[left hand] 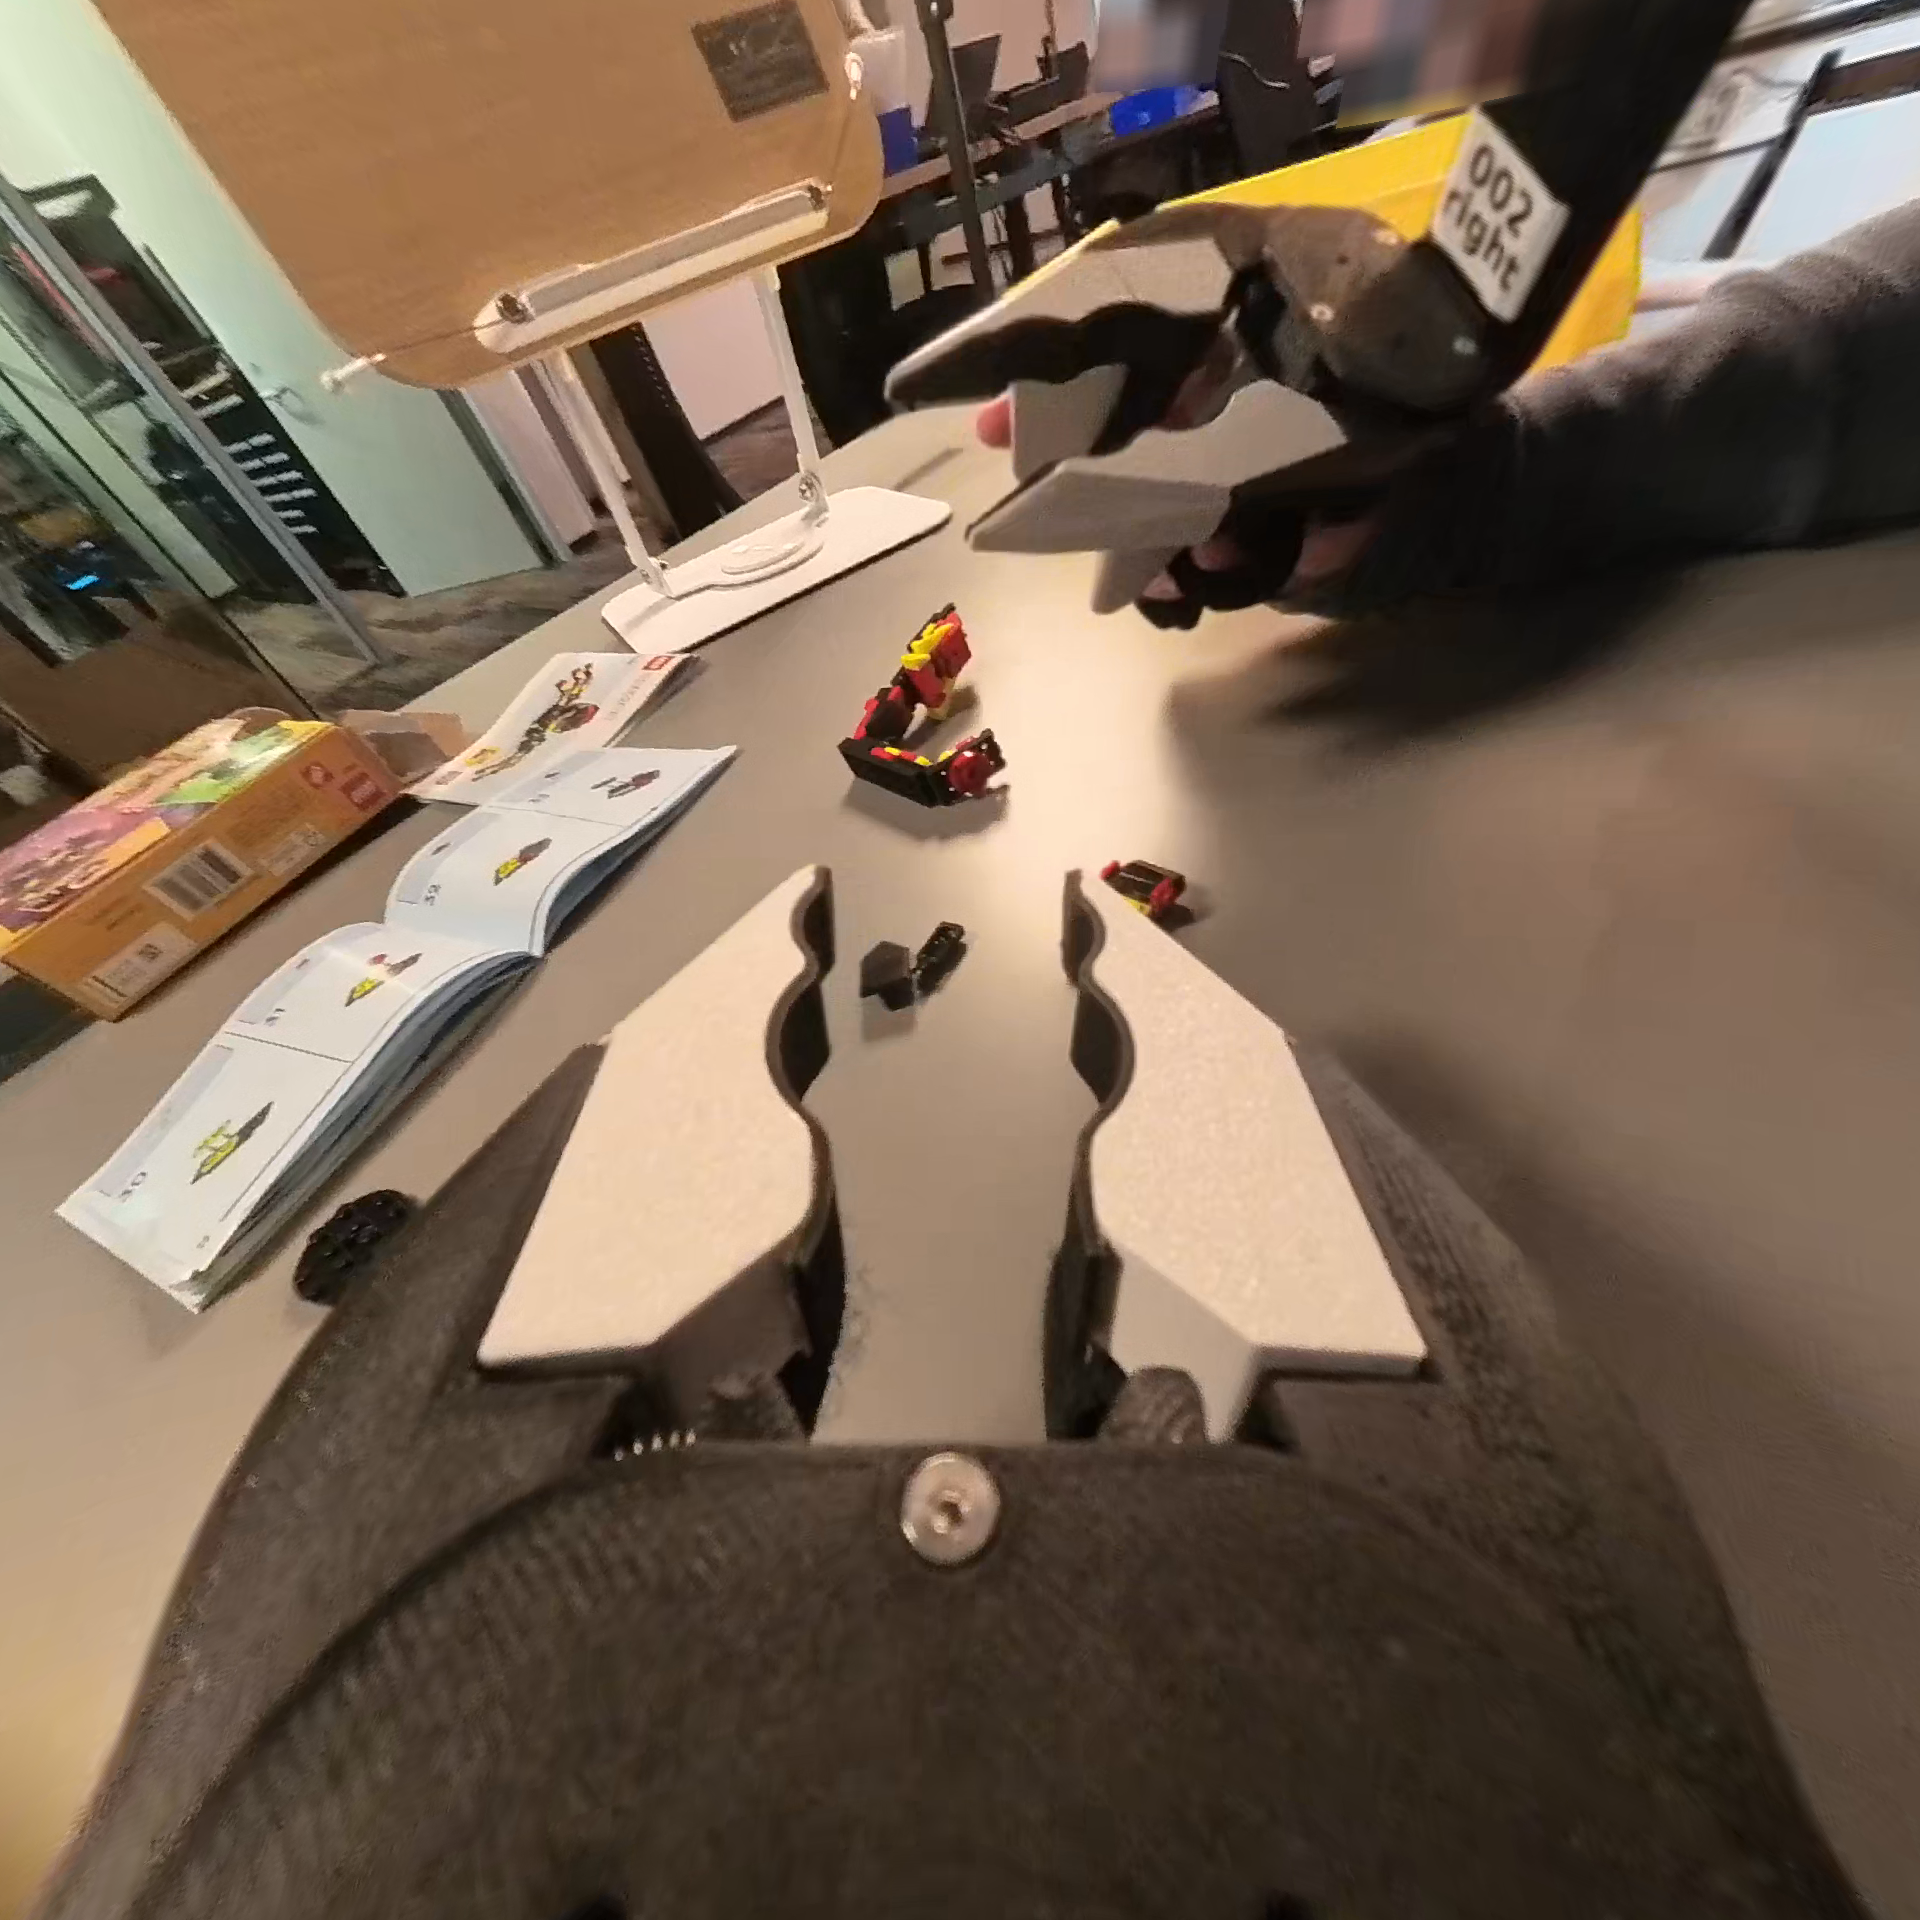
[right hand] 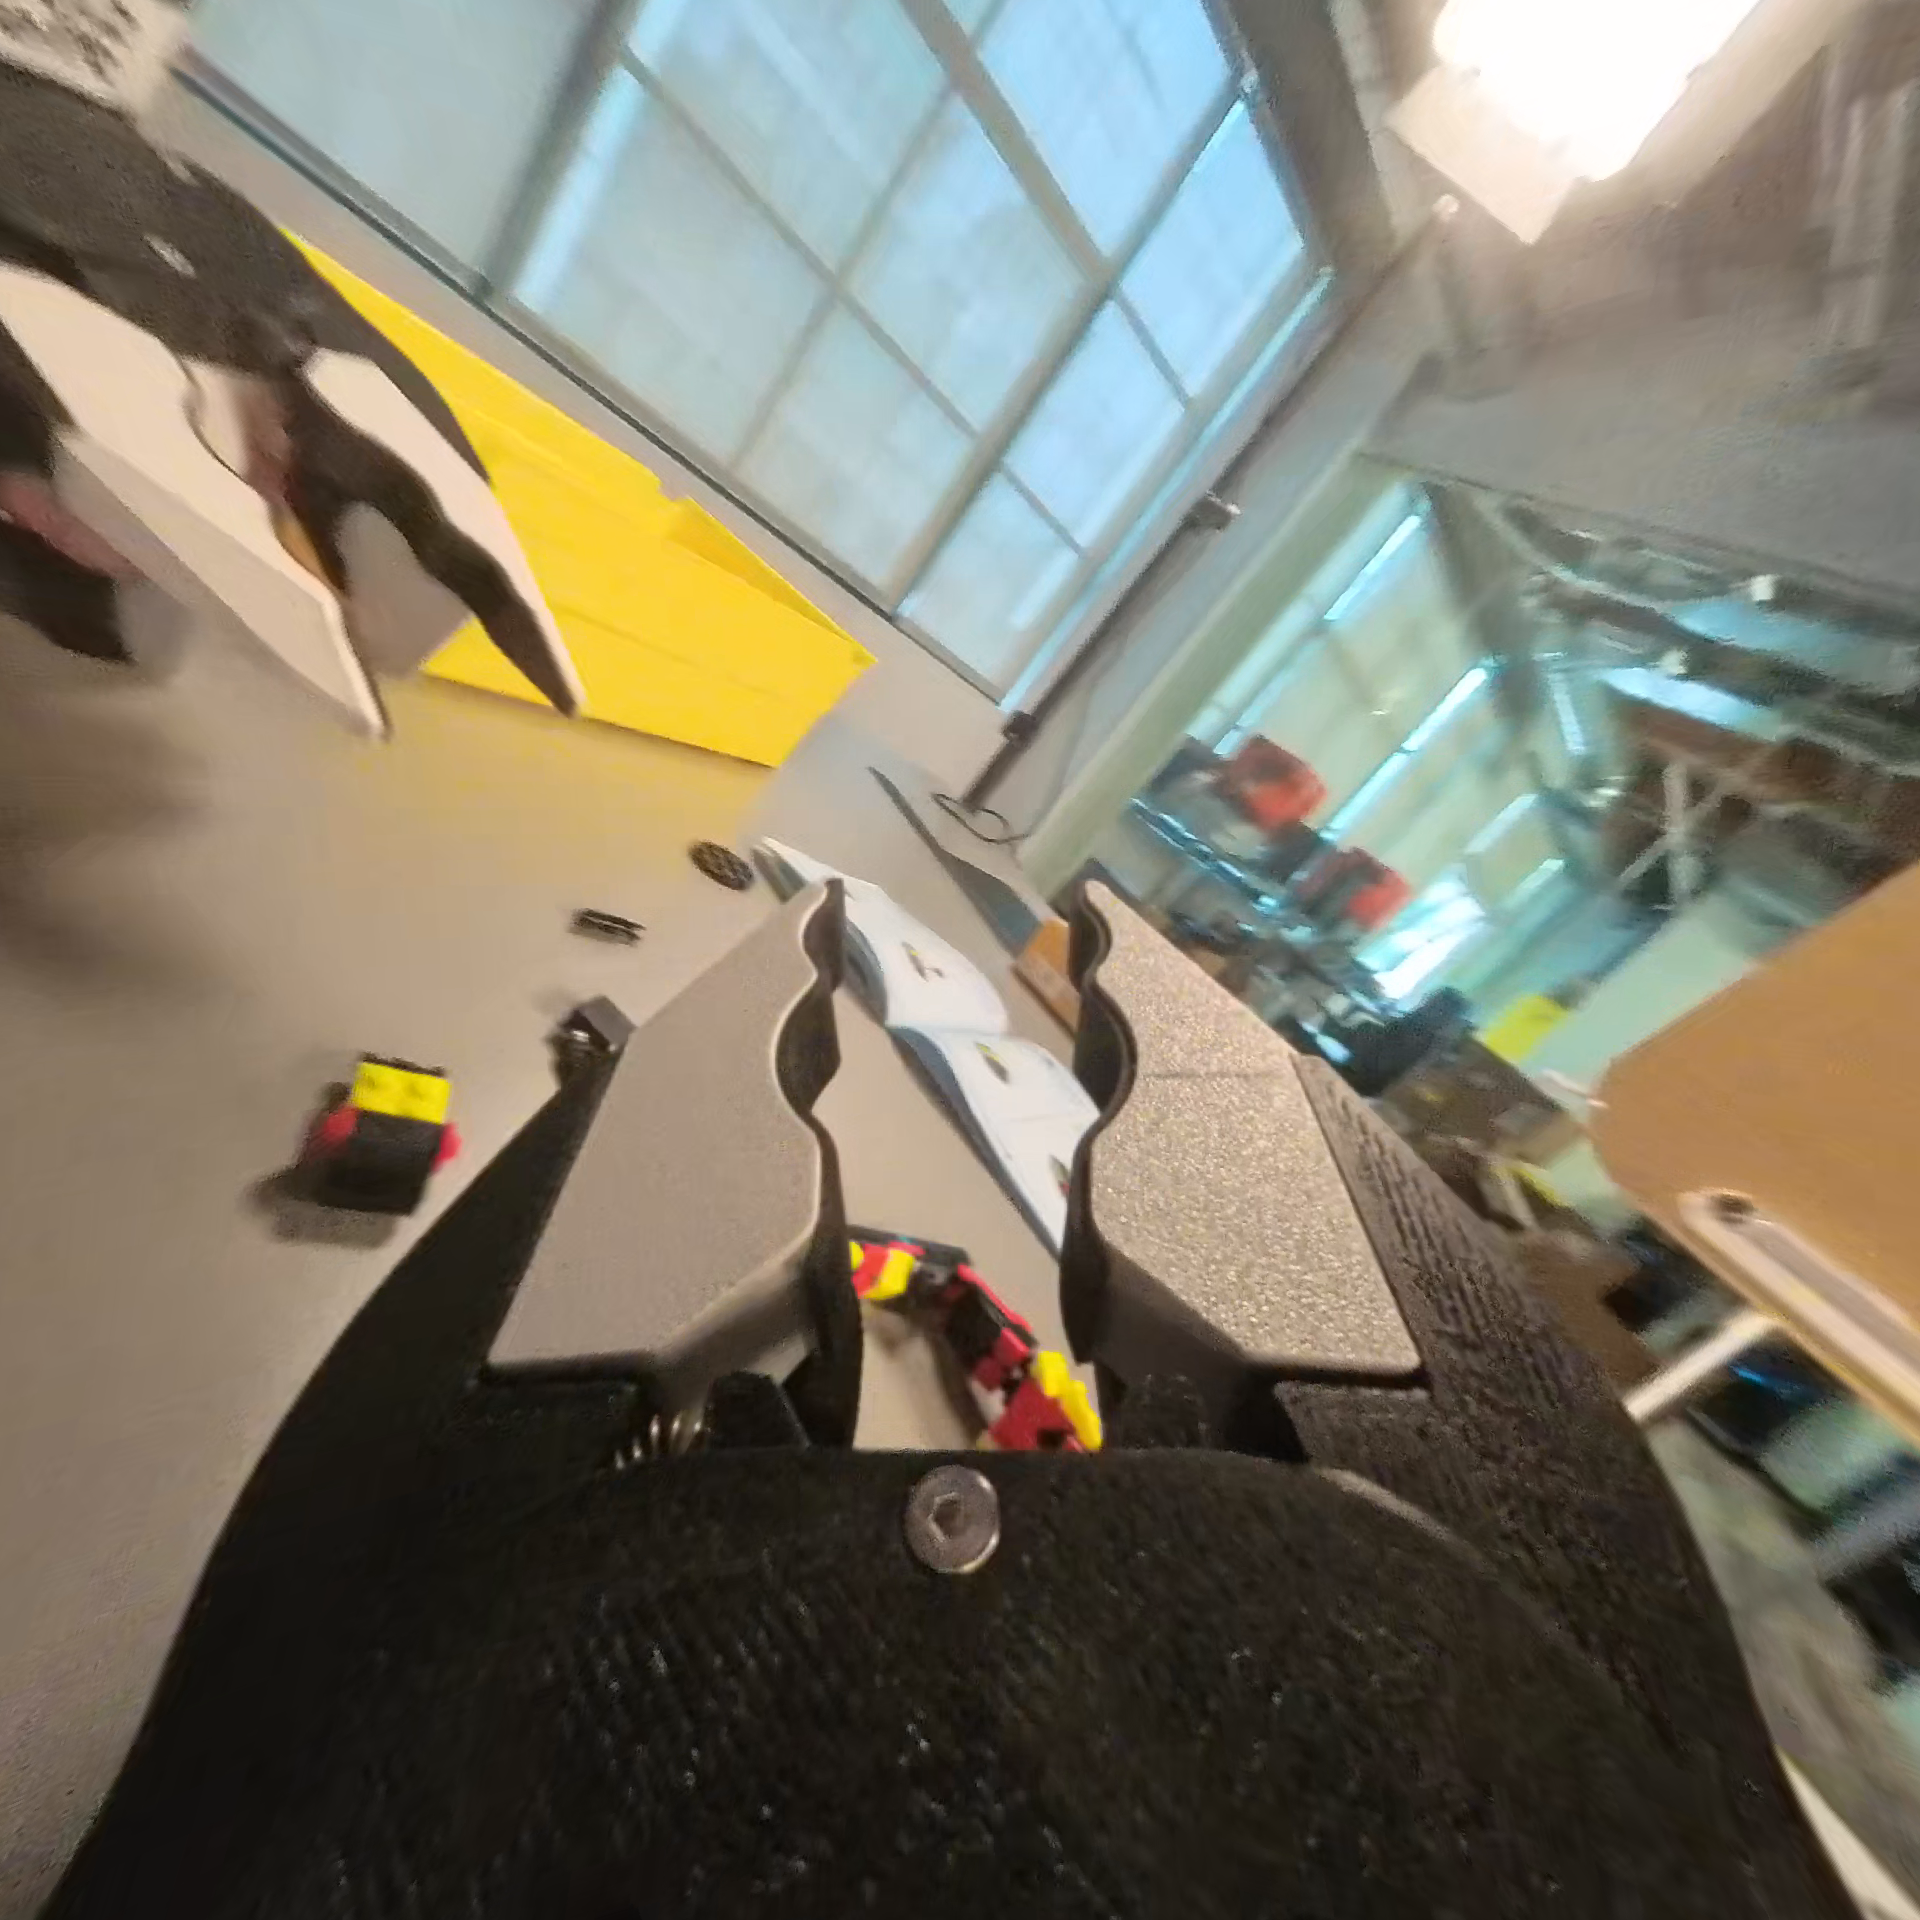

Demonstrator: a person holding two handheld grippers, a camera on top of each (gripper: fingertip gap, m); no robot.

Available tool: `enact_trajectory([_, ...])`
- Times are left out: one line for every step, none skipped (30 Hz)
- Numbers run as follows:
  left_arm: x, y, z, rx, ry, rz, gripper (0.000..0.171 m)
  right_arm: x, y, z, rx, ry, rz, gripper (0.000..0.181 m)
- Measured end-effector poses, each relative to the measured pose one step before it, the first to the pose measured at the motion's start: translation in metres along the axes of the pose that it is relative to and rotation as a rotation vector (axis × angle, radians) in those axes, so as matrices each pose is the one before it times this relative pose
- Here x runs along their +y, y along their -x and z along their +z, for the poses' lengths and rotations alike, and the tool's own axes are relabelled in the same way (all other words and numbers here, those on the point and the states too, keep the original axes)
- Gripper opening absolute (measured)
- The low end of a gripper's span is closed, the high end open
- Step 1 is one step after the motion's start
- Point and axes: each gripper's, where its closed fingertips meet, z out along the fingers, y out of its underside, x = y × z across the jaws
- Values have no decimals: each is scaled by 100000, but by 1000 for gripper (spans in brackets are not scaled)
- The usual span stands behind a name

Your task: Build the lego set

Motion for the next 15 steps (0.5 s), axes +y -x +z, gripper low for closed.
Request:
enact_trajectory([-55, 110, -18, -1150, -329, 656, 44, 231, -313, 17, 3364, 1473, -3123, 42])
enact_trajectory([-101, 58, -30, -740, -507, 453, 45, -68, -241, -12, 2857, -134, -1539, 42])
enact_trajectory([-164, 73, -31, -787, -817, 146, 44, -391, 18, -62, 983, -2038, -561, 42])
enact_trajectory([-240, 109, -58, -920, -1197, -126, 44, -416, 119, -38, 296, -1948, -475, 42])
enact_trajectory([-307, 98, -88, -778, -1533, -199, 44, -188, -3, 31, 1059, -529, -982, 42])
enact_trajectory([-361, 84, -139, -669, -1734, -150, 44, -26, -2, 59, 882, 197, -1149, 42])
enact_trajectory([-379, 69, -178, -587, -1872, -167, 44, 107, 67, 71, 111, 438, -643, 42])
enact_trajectory([-406, 70, -204, -563, -1922, -258, 44, 231, 14, 61, 65, 794, -149, 41])
enact_trajectory([-432, 94, -236, -761, -1910, -194, 45, 327, -121, 67, 476, 1095, 175, 41])
enact_trajectory([-469, 105, -264, -843, -2003, 216, 44, 358, -231, 59, 746, 1224, 726, 40])
enact_trajectory([-458, 119, -294, -1009, -2017, 646, 44, 344, -323, 44, 1020, 1088, 1359, 40])
enact_trajectory([-392, 134, -275, -1194, -1598, 1043, 44, 282, -389, 43, 1334, 905, 1768, 39])
enact_trajectory([-303, 148, -253, -1475, -996, 1421, 44, 250, -375, 40, 1314, 787, 1893, 39])
enact_trajectory([-256, 120, -208, -1429, -596, 1654, 44, 235, -313, 39, 1134, 755, 1678, 38])
enact_trajectory([-223, 106, -183, -1385, -504, 1357, 44, 218, -310, 58, 1236, 780, 1287, 37])
